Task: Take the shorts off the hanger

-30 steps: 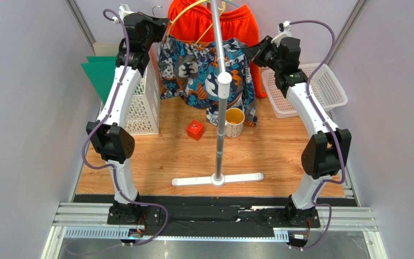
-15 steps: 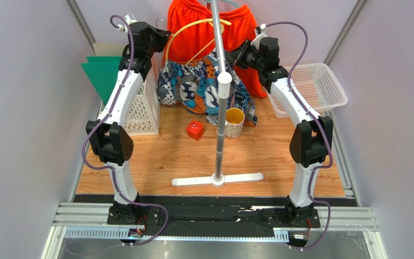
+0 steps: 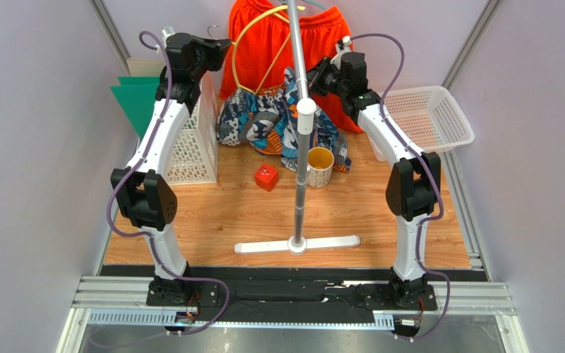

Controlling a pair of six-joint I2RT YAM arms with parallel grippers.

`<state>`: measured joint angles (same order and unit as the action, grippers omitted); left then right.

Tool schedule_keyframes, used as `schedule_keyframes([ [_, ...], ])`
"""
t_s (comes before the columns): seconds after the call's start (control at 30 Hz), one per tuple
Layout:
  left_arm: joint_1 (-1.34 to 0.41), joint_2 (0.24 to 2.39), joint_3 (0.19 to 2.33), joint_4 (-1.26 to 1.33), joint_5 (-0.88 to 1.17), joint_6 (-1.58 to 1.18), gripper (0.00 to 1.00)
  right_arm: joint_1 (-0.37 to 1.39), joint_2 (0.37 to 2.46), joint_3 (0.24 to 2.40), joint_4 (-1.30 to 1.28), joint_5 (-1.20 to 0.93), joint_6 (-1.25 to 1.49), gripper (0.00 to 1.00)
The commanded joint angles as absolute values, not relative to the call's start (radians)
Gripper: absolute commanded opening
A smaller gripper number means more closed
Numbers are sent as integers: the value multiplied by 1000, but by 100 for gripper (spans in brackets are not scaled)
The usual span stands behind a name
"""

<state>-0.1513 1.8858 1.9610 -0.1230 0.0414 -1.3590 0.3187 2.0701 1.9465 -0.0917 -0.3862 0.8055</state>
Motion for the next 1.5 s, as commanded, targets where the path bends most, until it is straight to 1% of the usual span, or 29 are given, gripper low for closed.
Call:
schedule_keyframes([
  [0.0,-111,1776,1933,-21,64,-1520,0,348,2106,2036,-46,-394,861,0],
  [0.1,-81,1738,1919,-69,49,-1523,0,362,2121,2046,-46,-385,861,0],
  [0.43,-34,1689,1911,-46,97,-1609,0,364,2197,2131,-74,-357,844,0],
  [0.53,-32,1683,1942,-81,92,-1551,0,359,2187,2125,-86,-339,806,0],
  [0.6,-32,1678,1968,-121,81,-1459,0,350,2175,2114,-97,-333,801,0],
  [0.63,-31,1675,1970,-155,80,-1435,0,345,2171,2106,-97,-334,798,0],
  [0.73,-32,1669,1948,-149,83,-1349,0,331,2151,2085,-104,-339,773,0],
  [0.8,-32,1706,1989,-144,147,-1292,0,325,2138,2068,-110,-330,764,0],
  [0.83,-32,1733,2024,-191,179,-1269,0,321,2129,2062,-118,-324,761,1],
  [0.87,-35,1782,2099,-231,234,-1218,0,310,2126,2059,-156,-302,750,5],
  [0.9,-40,1802,2127,-283,257,-1189,0,305,2126,2062,-184,-292,744,8],
  [0.93,-43,1830,2144,-307,274,-1143,0,295,2123,2063,-230,-275,733,13],
  [0.97,-52,1836,2145,-319,302,-1125,0,291,2118,2060,-256,-269,701,25],
  [1.03,-64,1827,2114,-341,316,-1079,0,287,2099,2051,-329,-226,669,35],
  [1.07,-78,1818,2068,-338,316,-1060,0,284,2089,2028,-348,-210,652,42],
  [1.13,-95,1792,2028,-337,319,-1005,0,278,2063,1993,-395,-155,623,49],
  [1.17,-103,1786,2007,-347,318,-982,0,273,2036,1962,-412,-135,618,55],
  [1.23,-127,1764,1997,-397,305,-903,0,267,2013,1928,-457,-98,594,57],
  [1.27,-136,1755,1996,-423,298,-879,2,267,1999,1919,-474,-86,583,61],
  [1.33,-161,1714,1977,-485,291,-821,6,267,1971,1899,-511,-65,568,64],
  [1.47,-195,1603,1837,-526,301,-738,14,273,1959,1899,-529,-120,568,71],
])
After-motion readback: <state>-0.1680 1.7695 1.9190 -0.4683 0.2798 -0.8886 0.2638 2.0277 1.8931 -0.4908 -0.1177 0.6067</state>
